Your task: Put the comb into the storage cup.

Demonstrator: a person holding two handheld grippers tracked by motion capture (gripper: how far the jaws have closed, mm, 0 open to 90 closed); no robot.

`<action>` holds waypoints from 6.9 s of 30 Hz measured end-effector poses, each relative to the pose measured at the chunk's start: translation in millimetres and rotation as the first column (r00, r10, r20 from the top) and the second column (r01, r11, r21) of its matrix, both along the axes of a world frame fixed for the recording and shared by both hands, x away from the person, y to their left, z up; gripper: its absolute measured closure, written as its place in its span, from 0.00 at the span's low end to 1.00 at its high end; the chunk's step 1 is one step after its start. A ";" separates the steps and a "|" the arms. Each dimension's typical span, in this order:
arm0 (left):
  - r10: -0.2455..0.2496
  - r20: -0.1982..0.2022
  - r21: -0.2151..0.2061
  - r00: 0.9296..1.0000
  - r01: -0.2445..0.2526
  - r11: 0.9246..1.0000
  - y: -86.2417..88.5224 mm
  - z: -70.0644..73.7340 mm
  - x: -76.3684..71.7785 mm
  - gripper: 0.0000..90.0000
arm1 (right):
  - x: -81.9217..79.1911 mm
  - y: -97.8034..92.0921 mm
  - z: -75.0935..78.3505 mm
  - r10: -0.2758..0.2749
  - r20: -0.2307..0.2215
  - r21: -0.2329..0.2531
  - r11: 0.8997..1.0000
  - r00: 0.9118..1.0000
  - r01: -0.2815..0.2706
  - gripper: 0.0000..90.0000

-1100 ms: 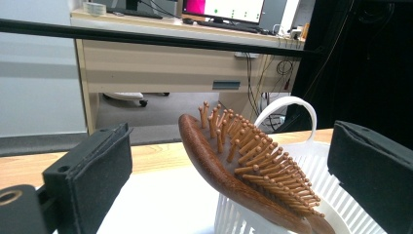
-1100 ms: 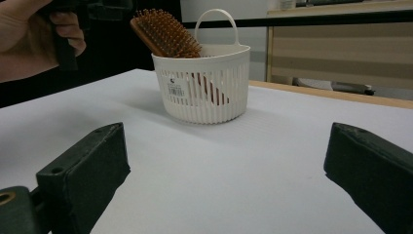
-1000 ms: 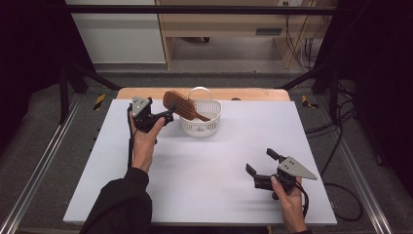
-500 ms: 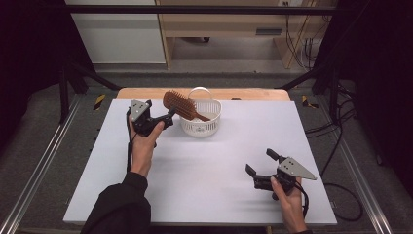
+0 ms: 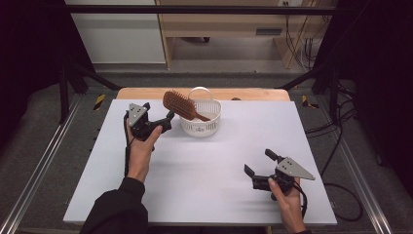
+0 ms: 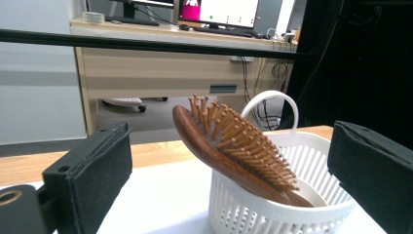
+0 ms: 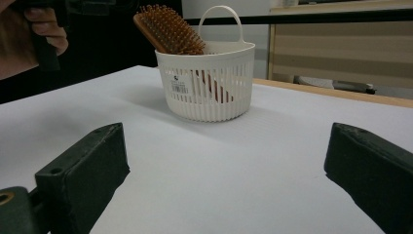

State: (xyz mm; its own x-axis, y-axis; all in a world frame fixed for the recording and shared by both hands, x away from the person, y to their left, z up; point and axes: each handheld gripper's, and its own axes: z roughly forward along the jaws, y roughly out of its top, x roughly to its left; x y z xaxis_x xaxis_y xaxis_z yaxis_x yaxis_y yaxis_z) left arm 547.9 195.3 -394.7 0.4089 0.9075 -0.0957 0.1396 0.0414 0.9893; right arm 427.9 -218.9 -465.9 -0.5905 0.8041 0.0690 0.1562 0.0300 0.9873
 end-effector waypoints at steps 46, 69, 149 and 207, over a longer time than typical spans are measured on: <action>-0.122 -0.021 0.037 0.992 0.122 0.992 3.3 39.3 -50.8 0.02 | -3.0 6.0 2.3 0.006 0.007 -0.022 1.000 1.000 -0.006 0.02; -0.049 -0.003 0.075 0.999 0.049 0.996 65.5 58.0 -82.1 0.02 | -6.0 4.7 5.3 -0.021 0.026 -0.031 0.999 0.999 0.022 0.02; -0.018 0.042 0.115 0.999 0.013 0.993 142.8 -40.6 -167.9 0.02 | -11.5 -11.2 6.4 0.023 0.052 -0.121 0.993 0.998 -0.017 0.03; -0.118 0.036 0.134 0.992 0.112 0.985 75.9 -67.2 -163.8 0.02 | 8.3 16.3 -7.3 0.064 0.001 0.012 0.998 0.998 -0.064 0.04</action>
State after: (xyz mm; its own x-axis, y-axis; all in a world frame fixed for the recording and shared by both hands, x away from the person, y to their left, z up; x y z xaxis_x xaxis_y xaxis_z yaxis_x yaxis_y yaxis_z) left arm 384.1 271.2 -461.9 0.5122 0.8579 0.0414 0.0924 -0.1030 0.9904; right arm 436.2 -202.6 -473.2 -0.6407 0.7638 0.0778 0.1537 0.0283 0.9877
